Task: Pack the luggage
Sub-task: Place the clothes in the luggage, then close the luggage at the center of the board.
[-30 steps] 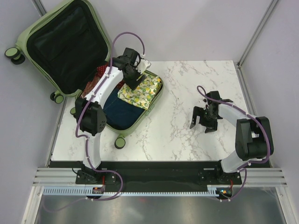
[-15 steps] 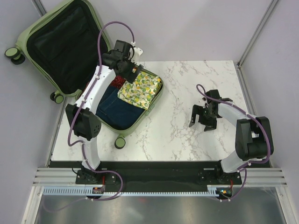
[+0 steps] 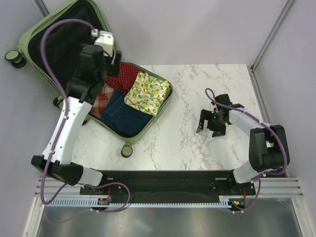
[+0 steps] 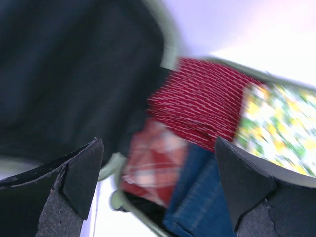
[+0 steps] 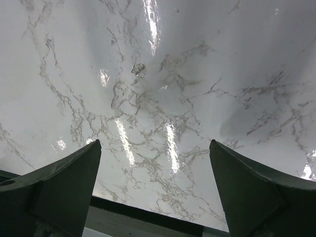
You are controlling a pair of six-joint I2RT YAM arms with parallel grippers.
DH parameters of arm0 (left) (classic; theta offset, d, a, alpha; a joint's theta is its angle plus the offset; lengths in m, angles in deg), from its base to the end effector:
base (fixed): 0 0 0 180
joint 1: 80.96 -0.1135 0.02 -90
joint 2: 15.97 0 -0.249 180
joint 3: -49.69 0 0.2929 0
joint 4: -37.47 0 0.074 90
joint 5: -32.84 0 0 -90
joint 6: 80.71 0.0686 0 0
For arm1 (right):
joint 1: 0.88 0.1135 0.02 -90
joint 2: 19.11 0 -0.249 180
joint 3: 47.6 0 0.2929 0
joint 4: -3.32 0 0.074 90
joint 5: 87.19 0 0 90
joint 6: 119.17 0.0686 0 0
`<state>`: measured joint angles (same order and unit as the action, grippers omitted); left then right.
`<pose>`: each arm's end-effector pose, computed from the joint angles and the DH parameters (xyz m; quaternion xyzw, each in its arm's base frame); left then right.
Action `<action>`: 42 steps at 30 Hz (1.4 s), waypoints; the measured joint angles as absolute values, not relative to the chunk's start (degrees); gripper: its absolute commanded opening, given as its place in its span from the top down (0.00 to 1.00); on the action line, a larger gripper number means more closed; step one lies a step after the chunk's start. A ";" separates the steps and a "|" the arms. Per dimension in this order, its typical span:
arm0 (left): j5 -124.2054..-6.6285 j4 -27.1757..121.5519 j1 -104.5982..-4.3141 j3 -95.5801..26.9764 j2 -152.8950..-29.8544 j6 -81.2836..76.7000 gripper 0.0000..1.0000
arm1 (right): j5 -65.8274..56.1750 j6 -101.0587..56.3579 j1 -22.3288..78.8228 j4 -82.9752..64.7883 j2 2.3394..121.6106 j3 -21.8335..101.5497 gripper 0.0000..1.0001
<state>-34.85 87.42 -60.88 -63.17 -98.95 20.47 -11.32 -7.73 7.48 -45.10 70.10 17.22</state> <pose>0.3589 -0.1035 0.4594 0.1099 0.8042 0.1144 0.5729 0.3190 0.0638 0.1073 0.0935 0.9770 0.1557 0.1121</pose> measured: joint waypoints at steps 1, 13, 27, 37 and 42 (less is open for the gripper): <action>-31.99 86.24 -61.86 -63.04 -97.13 19.90 0.00 | -11.42 -7.71 7.61 -44.97 70.10 17.22 0.02; -23.81 84.47 -90.61 -62.01 -90.62 10.52 0.00 | -12.19 -7.49 9.67 -44.20 70.08 17.22 0.02; -35.22 75.60 -102.95 -59.32 -97.33 7.55 0.11 | -12.32 -7.45 12.22 -44.99 71.72 20.45 0.02; -39.68 72.17 -104.59 -60.70 -104.52 7.38 0.28 | -11.95 -6.20 16.22 -45.49 74.58 21.39 0.02; -40.80 71.12 -104.59 -60.83 -105.86 7.38 0.31 | -11.82 -5.50 17.80 -45.60 76.27 22.81 0.02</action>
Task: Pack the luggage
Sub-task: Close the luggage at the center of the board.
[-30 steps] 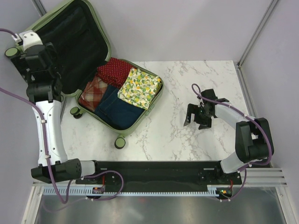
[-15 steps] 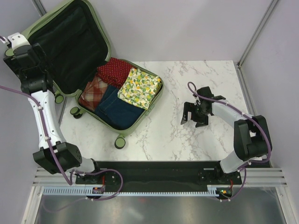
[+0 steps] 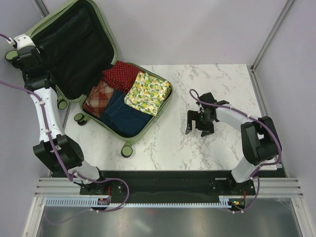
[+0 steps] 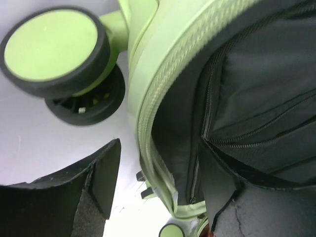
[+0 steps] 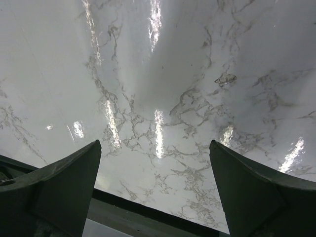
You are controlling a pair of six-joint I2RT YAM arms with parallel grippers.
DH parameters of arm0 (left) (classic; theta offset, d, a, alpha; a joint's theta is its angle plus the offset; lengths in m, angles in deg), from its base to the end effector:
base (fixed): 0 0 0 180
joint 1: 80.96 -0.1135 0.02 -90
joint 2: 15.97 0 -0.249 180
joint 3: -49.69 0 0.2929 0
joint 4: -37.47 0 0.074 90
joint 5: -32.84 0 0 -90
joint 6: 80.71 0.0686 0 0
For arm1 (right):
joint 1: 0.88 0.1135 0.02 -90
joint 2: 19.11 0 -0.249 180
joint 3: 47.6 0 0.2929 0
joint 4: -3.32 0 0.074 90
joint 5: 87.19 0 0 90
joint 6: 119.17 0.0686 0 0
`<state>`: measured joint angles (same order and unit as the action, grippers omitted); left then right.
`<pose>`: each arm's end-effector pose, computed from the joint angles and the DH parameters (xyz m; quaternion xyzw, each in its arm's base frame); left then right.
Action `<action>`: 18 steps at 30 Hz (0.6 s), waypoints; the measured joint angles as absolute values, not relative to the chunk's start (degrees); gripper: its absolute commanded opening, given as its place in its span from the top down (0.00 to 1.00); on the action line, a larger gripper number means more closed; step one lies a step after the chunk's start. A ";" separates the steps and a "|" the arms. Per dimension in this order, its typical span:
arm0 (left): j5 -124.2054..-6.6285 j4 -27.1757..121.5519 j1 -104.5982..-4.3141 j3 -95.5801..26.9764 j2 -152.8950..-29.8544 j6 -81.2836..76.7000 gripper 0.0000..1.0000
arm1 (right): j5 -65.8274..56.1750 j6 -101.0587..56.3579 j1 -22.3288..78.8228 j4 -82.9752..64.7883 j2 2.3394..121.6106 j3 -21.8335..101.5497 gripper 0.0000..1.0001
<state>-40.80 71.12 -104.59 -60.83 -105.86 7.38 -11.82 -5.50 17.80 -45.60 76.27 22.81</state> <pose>0.3861 0.1900 0.4342 -0.2576 0.7360 0.2254 0.5840 0.3239 0.1278 0.1029 0.0249 0.9819 0.1678 0.0841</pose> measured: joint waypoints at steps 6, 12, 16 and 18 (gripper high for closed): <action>-41.21 69.48 -104.62 -62.10 -107.45 7.79 0.76 | -11.60 -4.76 19.28 -45.56 77.67 24.34 0.02; -41.45 68.38 -105.34 -61.48 -107.34 6.70 0.98 | -11.42 -4.32 20.18 -45.78 78.65 24.89 0.02; -42.59 65.70 -105.40 -58.05 -105.42 6.63 0.98 | -11.29 -4.28 20.29 -45.82 79.13 25.72 0.02; -43.53 63.84 -105.45 -55.47 -103.82 6.65 0.98 | -11.25 -4.28 20.29 -45.86 79.22 25.92 0.02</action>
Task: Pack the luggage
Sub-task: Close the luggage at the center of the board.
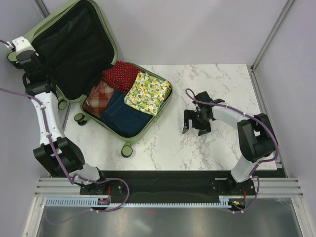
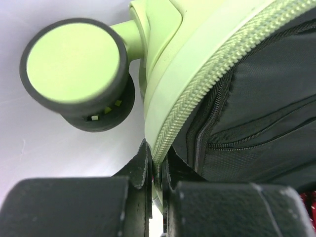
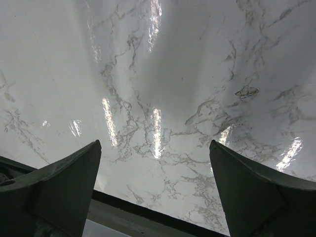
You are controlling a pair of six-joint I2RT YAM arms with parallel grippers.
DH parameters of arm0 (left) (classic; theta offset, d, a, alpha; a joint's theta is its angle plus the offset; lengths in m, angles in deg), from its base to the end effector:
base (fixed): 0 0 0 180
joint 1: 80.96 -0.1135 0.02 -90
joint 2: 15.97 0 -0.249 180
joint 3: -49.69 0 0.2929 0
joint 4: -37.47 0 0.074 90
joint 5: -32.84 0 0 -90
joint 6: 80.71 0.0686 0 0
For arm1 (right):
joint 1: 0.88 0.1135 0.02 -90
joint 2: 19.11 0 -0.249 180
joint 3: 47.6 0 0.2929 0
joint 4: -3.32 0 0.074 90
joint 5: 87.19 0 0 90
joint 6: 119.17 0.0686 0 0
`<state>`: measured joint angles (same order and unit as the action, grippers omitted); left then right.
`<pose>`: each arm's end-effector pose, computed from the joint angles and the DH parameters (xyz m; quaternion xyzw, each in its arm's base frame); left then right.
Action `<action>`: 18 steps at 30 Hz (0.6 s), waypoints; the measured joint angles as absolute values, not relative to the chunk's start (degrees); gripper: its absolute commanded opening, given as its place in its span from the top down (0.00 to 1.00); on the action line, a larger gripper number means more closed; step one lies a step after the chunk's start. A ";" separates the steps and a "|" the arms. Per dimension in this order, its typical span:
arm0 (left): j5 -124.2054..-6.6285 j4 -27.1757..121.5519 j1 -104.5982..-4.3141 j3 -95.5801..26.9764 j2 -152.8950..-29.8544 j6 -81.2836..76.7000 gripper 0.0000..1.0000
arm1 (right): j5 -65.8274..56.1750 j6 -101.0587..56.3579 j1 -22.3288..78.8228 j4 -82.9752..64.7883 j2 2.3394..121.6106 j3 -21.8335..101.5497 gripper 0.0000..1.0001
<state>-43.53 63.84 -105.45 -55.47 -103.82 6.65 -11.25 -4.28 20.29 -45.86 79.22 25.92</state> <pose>0.3839 0.1926 0.4273 -0.2520 0.7162 0.2108 0.6157 0.3303 0.1458 0.1019 0.0149 0.9828 0.1656 0.0798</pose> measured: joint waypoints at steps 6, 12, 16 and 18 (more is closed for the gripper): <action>-46.43 58.24 -105.29 -47.23 -97.66 6.72 0.98 | -11.23 -4.30 20.29 -45.88 79.22 26.00 0.02; -47.09 53.35 -103.57 -37.40 -89.11 6.92 0.98 | -11.14 -4.35 20.29 -45.95 79.20 26.00 0.02; -46.78 52.62 -100.29 -31.71 -82.75 8.32 0.98 | -10.81 -4.41 20.29 -46.06 78.67 25.98 0.02; -46.22 52.82 -97.42 -28.70 -78.88 9.26 0.98 | -10.68 -4.43 20.29 -46.04 78.08 25.94 0.02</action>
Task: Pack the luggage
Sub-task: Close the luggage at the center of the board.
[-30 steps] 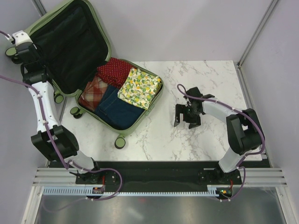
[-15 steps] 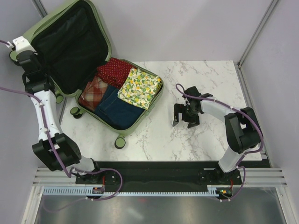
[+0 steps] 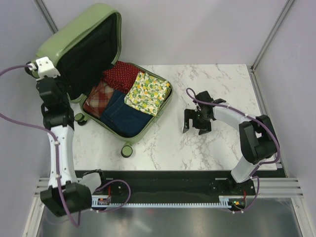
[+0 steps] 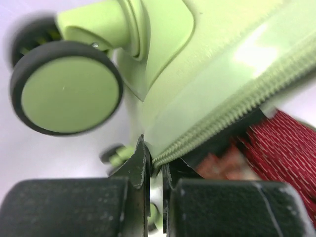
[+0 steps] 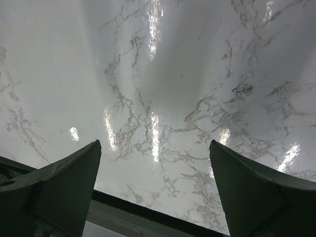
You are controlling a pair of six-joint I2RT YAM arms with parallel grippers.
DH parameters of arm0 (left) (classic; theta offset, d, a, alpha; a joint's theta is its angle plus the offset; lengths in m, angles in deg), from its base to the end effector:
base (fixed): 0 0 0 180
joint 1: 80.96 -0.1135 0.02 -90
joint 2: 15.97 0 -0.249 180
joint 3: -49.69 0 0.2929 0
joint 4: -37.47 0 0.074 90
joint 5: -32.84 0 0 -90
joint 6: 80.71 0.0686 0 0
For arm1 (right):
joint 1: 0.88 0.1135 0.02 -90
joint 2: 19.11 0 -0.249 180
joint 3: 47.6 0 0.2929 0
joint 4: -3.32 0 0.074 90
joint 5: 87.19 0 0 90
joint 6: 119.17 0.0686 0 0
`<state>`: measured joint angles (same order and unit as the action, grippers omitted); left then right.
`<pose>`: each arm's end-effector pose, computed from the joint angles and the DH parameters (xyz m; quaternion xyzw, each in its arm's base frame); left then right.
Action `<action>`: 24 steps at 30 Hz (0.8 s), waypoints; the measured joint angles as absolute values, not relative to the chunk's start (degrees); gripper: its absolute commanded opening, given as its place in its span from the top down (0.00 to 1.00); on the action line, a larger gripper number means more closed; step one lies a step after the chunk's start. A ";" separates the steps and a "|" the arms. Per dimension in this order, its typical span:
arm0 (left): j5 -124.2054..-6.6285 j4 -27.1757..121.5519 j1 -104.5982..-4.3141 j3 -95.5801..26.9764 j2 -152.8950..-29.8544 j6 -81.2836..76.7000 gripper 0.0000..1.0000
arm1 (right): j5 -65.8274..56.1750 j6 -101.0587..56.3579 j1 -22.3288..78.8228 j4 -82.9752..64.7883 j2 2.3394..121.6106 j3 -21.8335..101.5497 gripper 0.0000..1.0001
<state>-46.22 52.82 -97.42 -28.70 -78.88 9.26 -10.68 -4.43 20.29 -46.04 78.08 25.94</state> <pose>0.3130 0.1061 0.4137 -0.1676 0.6861 0.1673 0.6878 0.3305 0.1451 0.1085 0.0133 0.9822 0.1642 0.0898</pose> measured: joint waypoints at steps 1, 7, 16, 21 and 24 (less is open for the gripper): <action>-46.06 53.91 -95.39 -26.99 -76.28 9.60 0.88 | -10.57 -4.48 20.29 -45.93 77.60 25.81 0.02; -56.18 72.54 -80.75 -17.66 -56.46 1.67 0.31 | -9.63 -4.52 20.29 -45.97 72.20 23.36 0.02; -93.60 102.48 -77.97 -17.90 -29.53 -18.04 0.25 | -2.88 -4.52 20.29 -48.70 61.43 19.38 0.02; -98.83 110.13 -77.97 -24.85 -29.31 -20.25 0.26 | -1.70 -4.50 20.29 -49.34 60.44 18.46 0.02; -99.28 113.43 -77.99 -25.00 -29.38 -20.27 0.26 | -1.63 -4.50 20.29 -49.36 60.16 18.05 0.02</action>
<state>-99.28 113.43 -77.99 -25.00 -29.38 -20.27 -1.63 -4.50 20.29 -49.36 60.16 18.05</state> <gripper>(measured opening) 0.746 0.982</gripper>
